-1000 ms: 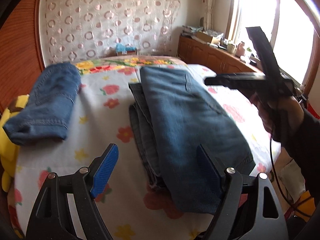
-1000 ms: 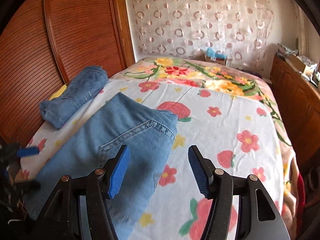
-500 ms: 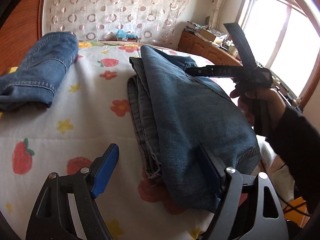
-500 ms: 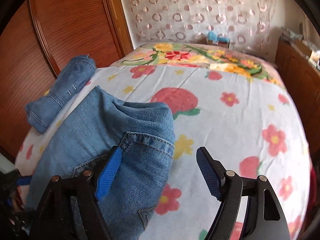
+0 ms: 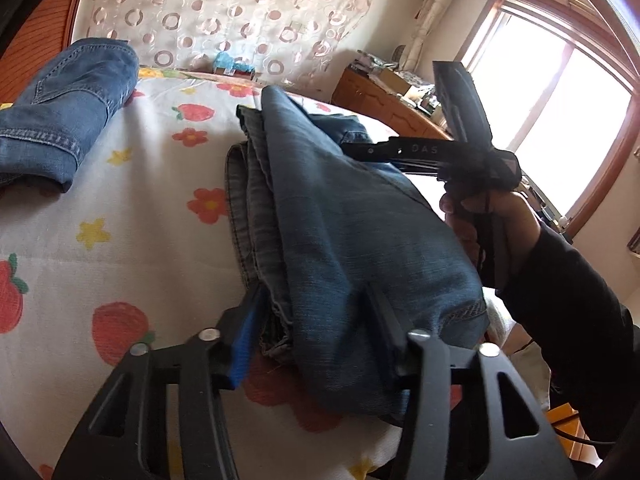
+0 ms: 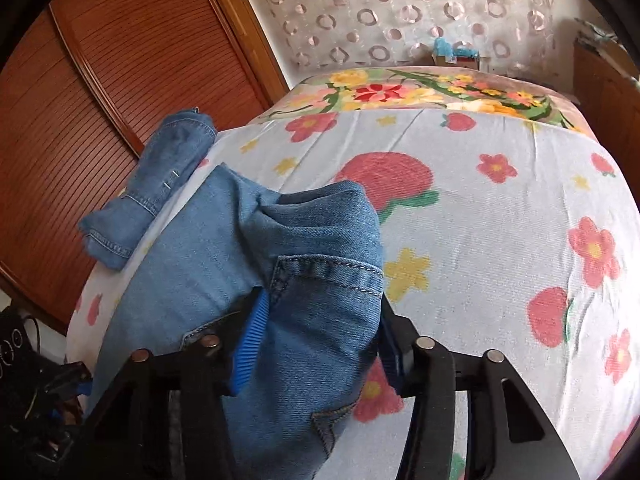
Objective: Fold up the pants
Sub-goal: 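Lift the folded jeans stack with the right gripper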
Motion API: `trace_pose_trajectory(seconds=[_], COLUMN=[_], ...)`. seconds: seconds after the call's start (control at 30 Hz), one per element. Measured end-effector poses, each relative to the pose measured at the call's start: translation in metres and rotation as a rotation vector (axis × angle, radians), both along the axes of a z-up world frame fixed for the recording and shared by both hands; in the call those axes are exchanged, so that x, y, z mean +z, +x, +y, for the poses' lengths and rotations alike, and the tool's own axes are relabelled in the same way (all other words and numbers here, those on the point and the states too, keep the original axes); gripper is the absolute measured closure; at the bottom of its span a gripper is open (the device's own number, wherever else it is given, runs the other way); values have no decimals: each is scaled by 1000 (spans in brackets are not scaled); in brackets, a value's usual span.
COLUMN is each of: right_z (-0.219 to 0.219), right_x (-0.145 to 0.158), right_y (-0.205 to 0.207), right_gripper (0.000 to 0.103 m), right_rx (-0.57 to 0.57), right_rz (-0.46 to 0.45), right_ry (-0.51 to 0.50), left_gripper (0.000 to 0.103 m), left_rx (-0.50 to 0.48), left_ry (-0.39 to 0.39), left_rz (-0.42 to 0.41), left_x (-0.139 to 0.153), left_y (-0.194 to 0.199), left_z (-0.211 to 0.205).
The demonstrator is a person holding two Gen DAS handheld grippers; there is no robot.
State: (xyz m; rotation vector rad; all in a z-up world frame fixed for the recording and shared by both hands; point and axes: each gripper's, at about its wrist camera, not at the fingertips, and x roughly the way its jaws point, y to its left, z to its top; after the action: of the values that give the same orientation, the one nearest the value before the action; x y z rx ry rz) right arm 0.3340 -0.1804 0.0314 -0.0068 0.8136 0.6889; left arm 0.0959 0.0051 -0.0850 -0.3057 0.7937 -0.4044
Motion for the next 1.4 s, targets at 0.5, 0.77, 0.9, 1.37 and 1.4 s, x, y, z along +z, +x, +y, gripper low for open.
trace_pose_trajectory(seconds=[0.5, 0.77, 0.9, 1.37, 1.4], right_z=[12, 26, 41, 127, 132], right_x=[69, 117, 130, 147, 147], right_y=[-58, -94, -103, -88, -82], right_gripper=[86, 86, 86, 86, 86], right_rx=[20, 52, 65, 205, 221], right_rz=[-251, -385, -441, -528, -523], right_ry=[-14, -3, -12, 0, 3], left_gripper=[91, 91, 91, 91, 91], left_rx=[2, 40, 56, 204, 225], left_ry=[-14, -29, 5, 46, 52], left_rz=[-70, -163, -200, -256, -254], left_x=[26, 58, 68, 88, 88], left_y=[-12, -18, -13, 8, 7], left_z=[6, 29, 41, 133, 143])
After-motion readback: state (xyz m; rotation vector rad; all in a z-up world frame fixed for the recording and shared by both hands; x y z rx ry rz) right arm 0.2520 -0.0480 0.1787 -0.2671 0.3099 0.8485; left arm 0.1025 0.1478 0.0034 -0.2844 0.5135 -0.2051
